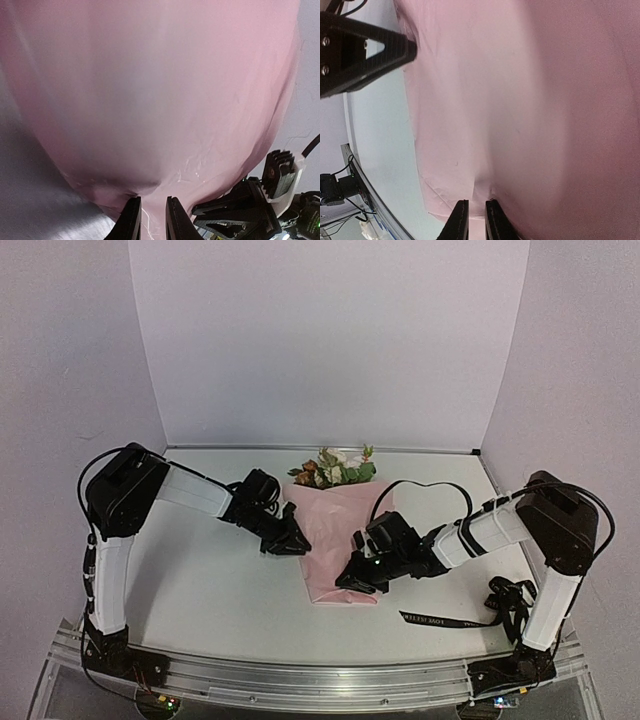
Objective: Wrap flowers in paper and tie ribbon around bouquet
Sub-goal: Press the fold line of the folded wrapping paper.
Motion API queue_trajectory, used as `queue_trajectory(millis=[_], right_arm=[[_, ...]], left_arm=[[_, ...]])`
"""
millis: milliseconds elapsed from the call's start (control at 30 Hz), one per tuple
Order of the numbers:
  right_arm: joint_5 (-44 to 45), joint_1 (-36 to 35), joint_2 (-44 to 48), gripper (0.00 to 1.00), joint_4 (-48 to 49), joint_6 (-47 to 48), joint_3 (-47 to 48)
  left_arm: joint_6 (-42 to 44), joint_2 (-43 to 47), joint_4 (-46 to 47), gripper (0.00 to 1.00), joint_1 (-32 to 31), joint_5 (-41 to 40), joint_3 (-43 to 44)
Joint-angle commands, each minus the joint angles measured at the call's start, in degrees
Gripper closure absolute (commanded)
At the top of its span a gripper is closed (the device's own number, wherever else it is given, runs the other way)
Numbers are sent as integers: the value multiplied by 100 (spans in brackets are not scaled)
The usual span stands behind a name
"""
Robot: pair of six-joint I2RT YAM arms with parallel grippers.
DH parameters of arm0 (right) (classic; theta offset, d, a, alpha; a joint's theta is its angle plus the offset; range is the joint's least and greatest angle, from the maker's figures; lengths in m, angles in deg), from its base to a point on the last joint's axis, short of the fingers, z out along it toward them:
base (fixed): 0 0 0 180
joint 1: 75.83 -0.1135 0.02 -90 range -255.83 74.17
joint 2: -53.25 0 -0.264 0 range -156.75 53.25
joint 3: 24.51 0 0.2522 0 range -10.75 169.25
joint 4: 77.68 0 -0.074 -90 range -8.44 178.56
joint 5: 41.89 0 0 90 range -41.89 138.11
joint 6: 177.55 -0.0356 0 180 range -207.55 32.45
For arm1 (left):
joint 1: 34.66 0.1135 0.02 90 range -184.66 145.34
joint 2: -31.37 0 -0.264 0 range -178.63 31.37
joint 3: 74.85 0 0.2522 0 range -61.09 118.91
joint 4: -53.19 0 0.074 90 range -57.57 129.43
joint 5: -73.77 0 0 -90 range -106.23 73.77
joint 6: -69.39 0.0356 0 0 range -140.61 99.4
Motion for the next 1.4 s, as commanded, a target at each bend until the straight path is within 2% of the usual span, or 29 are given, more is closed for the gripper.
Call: queue_trajectory(millis=[0,600,800,1000,1100,1367], right_arm=[[80,-24,18,88,-55,44,-79],[14,-23,130,88,-101,-9,-61],[-108,-13,334,86,-496,18,377],[-68,13,867,79,-1703,370,1116],[66,98,1140,74,-2251,607,1284],[492,322,1760,63,-3296,1106,1232]], left_arm=[[125,-382,-158,81,410,-190,442],[415,-1828,-762,80,1641,258,2960],[637,-1801,-1105,80,1757,414,3624],[832,-1078,-1343,74,1826,198,3408],[726,-483,-1161,69,1827,56,2872],[410,935,-703,67,1633,-266,1071]])
